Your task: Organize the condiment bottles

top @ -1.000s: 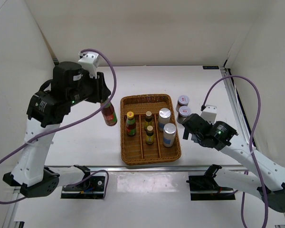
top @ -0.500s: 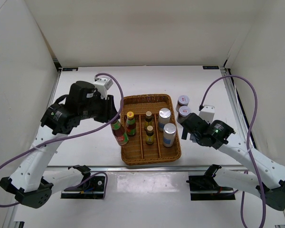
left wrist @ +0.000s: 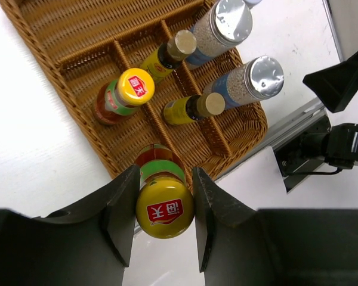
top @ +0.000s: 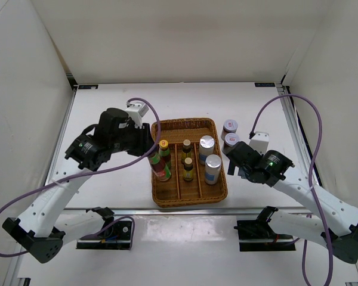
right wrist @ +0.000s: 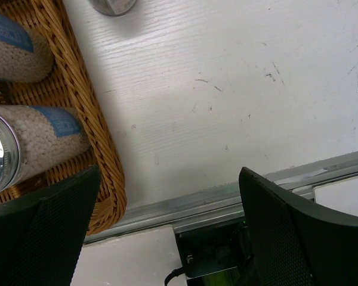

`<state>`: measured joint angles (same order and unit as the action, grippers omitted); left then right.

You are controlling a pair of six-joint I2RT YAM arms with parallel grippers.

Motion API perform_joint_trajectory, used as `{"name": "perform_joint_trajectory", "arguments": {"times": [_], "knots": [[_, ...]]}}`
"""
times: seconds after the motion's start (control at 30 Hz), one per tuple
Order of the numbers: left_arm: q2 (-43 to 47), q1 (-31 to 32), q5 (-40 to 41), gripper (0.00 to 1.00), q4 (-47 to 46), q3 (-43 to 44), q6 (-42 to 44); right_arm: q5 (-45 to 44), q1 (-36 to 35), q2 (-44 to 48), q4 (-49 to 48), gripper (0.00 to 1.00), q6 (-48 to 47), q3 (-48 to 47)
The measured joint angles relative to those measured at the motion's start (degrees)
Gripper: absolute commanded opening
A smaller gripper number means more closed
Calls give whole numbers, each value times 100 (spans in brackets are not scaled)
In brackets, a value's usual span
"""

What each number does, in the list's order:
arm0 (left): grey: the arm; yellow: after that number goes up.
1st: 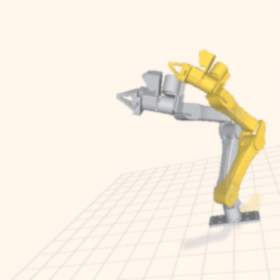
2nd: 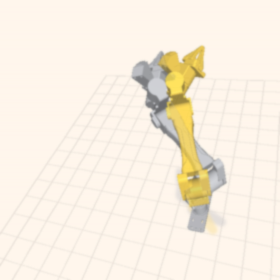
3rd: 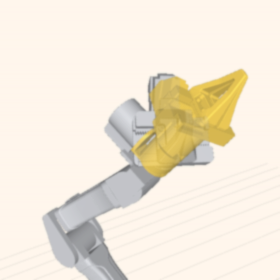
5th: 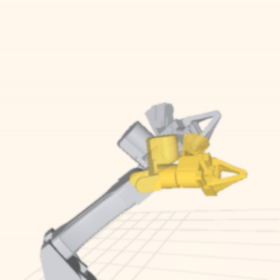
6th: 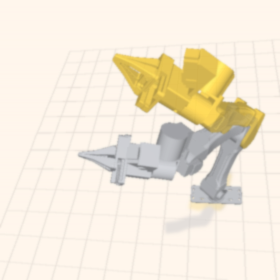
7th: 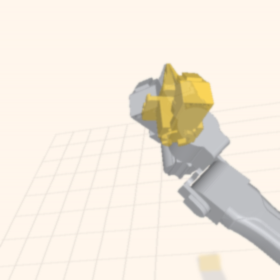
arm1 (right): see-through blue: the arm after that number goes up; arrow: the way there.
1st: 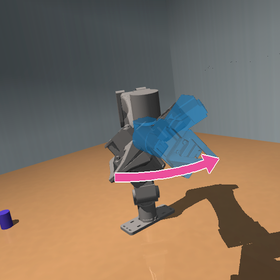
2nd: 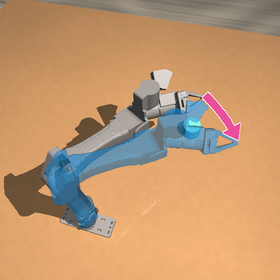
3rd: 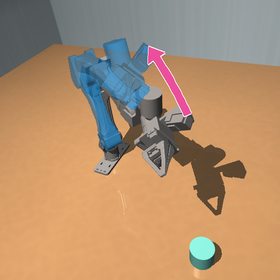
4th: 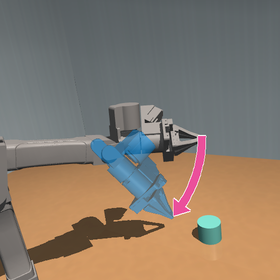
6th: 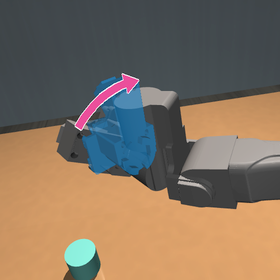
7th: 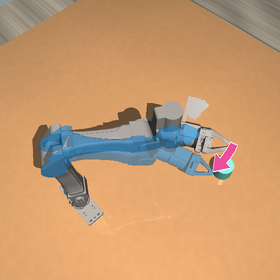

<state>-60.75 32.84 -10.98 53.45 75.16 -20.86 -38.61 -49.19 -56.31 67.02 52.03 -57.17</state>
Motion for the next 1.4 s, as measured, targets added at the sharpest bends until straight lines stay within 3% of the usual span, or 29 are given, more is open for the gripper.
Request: {"name": "perform_joint_trajectory", "arguments": {"times": [0.3, 1.0, 1.17, 1.2, 1.23, 1.33, 1.4], "knots": [[-48, 542, 402, 11, -444, -522, -131, 0, 0, 0, -4, 100, 0, 0], [-839, 2175, 2153, 12, -1047, -1095, -254, 2, 0, 116, 4, 100, 0, 0], [-970, 2345, 2387, 28, -1150, -1095, -258, -2, 0, 179, 9, 100, -7, 0], [-970, 2356, 2406, 35, -1152, -1095, -262, -7, 0, 184, 13, 100, -20, 0], [-970, 2358, 2413, 52, -1152, -1095, -269, -33, 0, 186, 15, 100, -57, 0], [-970, 2361, 2457, 79, -1202, -1091, -258, -149, 0, 181, 31, 100, -240, -39], [-970, 2358, 2511, 85, -1241, -1043, -254, -260, 13, 142, 70, 100, -452, -216]]}}
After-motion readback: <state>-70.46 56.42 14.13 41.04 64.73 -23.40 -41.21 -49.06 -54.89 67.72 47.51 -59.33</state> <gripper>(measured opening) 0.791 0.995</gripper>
